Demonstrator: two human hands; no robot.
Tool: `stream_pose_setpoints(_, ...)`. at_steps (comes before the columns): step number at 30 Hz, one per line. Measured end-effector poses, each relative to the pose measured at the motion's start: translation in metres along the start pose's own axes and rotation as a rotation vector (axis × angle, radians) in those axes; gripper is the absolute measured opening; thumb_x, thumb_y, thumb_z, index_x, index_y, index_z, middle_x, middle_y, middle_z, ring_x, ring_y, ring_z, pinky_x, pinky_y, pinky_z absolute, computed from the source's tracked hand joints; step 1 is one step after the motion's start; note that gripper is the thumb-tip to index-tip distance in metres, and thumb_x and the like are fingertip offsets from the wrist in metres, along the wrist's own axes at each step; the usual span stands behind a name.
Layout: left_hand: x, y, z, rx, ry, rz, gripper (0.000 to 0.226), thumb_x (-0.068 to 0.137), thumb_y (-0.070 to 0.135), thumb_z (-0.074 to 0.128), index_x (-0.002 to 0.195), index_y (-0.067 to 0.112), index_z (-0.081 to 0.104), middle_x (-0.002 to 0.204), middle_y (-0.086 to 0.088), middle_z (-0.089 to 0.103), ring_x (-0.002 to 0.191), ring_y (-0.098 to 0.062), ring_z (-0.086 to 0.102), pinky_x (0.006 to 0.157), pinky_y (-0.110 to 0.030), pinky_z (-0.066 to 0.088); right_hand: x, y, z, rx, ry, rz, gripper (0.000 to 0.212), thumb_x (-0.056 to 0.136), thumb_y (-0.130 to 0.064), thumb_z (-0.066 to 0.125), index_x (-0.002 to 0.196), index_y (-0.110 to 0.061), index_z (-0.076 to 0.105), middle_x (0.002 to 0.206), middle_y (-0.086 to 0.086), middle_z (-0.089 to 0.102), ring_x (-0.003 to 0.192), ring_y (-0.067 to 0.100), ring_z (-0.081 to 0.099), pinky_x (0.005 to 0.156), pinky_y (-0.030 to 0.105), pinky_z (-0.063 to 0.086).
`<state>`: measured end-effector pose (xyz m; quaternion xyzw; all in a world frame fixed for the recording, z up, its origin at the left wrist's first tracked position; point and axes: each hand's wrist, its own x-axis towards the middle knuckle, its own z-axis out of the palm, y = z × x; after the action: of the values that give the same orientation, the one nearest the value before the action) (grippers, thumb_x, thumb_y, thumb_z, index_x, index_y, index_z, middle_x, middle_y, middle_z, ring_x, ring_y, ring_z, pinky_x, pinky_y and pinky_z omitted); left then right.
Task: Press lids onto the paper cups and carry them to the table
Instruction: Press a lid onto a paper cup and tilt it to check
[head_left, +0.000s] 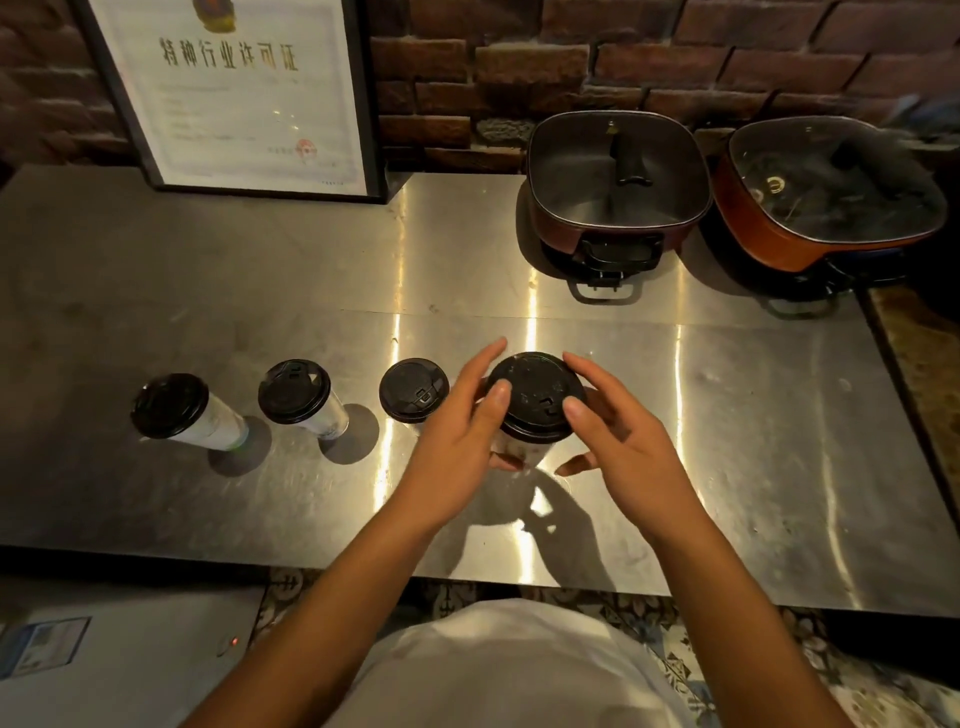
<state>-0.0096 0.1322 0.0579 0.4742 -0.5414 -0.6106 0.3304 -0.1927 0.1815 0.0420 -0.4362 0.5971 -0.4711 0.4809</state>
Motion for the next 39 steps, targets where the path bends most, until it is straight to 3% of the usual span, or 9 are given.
stream_pose_setpoints(6, 0.041, -0.049, 0.036, 0.134, 0.001, 0.016, 0.033, 0.109, 0.022, 0.045, 0.138, 0.033, 0.058, 0.13, 0.006, 0.063, 0.125, -0.021, 0.062, 0.089, -0.047, 0.062, 0.019, 0.043, -0.014, -0.238, 0.155, -0.048, 0.037, 0.107, -0.03, 0.053, 0.14, -0.045, 0.056, 0.127, -0.036, 0.06, 0.12, -0.005, 0.061, 0.096, 0.042, 0.06)
stream_pose_setpoints(11, 0.073, -0.064, 0.066, 0.258, -0.037, 0.024, 0.036, 0.107, 0.014, 0.044, 0.137, 0.026, 0.06, 0.129, 0.005, 0.064, 0.121, -0.02, 0.063, 0.098, -0.048, 0.057, 0.033, 0.074, -0.024, -0.261, 0.278, -0.013, 0.039, 0.109, -0.019, 0.045, 0.139, -0.041, 0.059, 0.125, -0.028, 0.064, 0.12, 0.003, 0.063, 0.096, 0.046, 0.059)
stream_pose_setpoints(14, 0.076, -0.07, 0.074, 0.264, -0.065, 0.025, 0.036, 0.108, 0.012, 0.043, 0.138, 0.024, 0.059, 0.132, 0.002, 0.064, 0.122, -0.016, 0.061, 0.103, -0.037, 0.055, 0.034, 0.088, -0.028, -0.25, 0.323, 0.015, 0.038, 0.109, -0.02, 0.045, 0.139, -0.038, 0.061, 0.126, -0.026, 0.065, 0.118, -0.002, 0.063, 0.097, 0.045, 0.059)
stream_pose_setpoints(17, 0.078, -0.082, 0.081, 0.308, -0.066, 0.003, 0.036, 0.107, 0.009, 0.044, 0.136, 0.022, 0.061, 0.133, -0.001, 0.066, 0.121, -0.015, 0.062, 0.104, -0.024, 0.05, 0.029, 0.107, -0.027, -0.273, 0.352, 0.023, 0.037, 0.108, -0.024, 0.048, 0.142, -0.036, 0.06, 0.135, -0.013, 0.067, 0.123, 0.008, 0.064, 0.1, 0.047, 0.058)
stream_pose_setpoints(25, 0.067, -0.092, 0.074, 0.26, -0.079, -0.073, 0.036, 0.108, 0.012, 0.044, 0.133, 0.033, 0.06, 0.127, 0.01, 0.064, 0.106, 0.004, 0.06, 0.084, -0.001, 0.044, 0.02, 0.124, -0.018, -0.334, 0.304, 0.045, 0.041, 0.111, -0.03, 0.042, 0.151, -0.034, 0.05, 0.149, -0.007, 0.058, 0.135, 0.014, 0.056, 0.112, 0.039, 0.048)
stream_pose_setpoints(27, 0.067, -0.091, 0.075, 0.311, -0.087, -0.044, 0.036, 0.108, 0.013, 0.044, 0.136, 0.03, 0.059, 0.132, 0.007, 0.065, 0.112, -0.003, 0.06, 0.091, -0.004, 0.044, 0.021, 0.127, -0.018, -0.374, 0.318, 0.03, 0.041, 0.111, -0.031, 0.04, 0.151, -0.034, 0.05, 0.15, -0.007, 0.058, 0.136, 0.015, 0.054, 0.112, 0.042, 0.047)
stream_pose_setpoints(31, 0.069, -0.091, 0.074, 0.367, -0.079, -0.029, 0.037, 0.108, 0.014, 0.045, 0.141, 0.025, 0.058, 0.139, 0.0, 0.064, 0.127, -0.018, 0.059, 0.108, -0.03, 0.048, 0.022, 0.127, -0.017, -0.448, 0.328, 0.006, 0.046, 0.107, -0.042, 0.035, 0.15, -0.034, 0.05, 0.152, -0.006, 0.055, 0.139, 0.018, 0.05, 0.114, 0.048, 0.045)
stream_pose_setpoints(34, 0.066, -0.088, 0.068, 0.417, -0.05, -0.041, 0.042, 0.108, 0.021, 0.045, 0.149, 0.032, 0.047, 0.146, 0.0, 0.058, 0.131, -0.021, 0.057, 0.111, -0.041, 0.048, 0.021, 0.113, -0.017, -0.513, 0.366, 0.039, 0.056, 0.101, -0.059, 0.03, 0.148, -0.037, 0.052, 0.16, 0.001, 0.046, 0.148, 0.023, 0.038, 0.121, 0.038, 0.029)
stream_pose_setpoints(39, 0.038, -0.069, 0.043, 0.406, 0.018, -0.004, 0.046, 0.106, 0.028, 0.053, 0.149, 0.036, 0.042, 0.149, 0.006, 0.052, 0.126, -0.013, 0.057, 0.105, -0.039, 0.051, 0.022, 0.077, -0.014, -0.576, 0.422, -0.074, 0.045, 0.104, -0.05, 0.039, 0.146, -0.04, 0.052, 0.165, -0.003, 0.036, 0.152, 0.018, 0.029, 0.115, 0.03, 0.022)
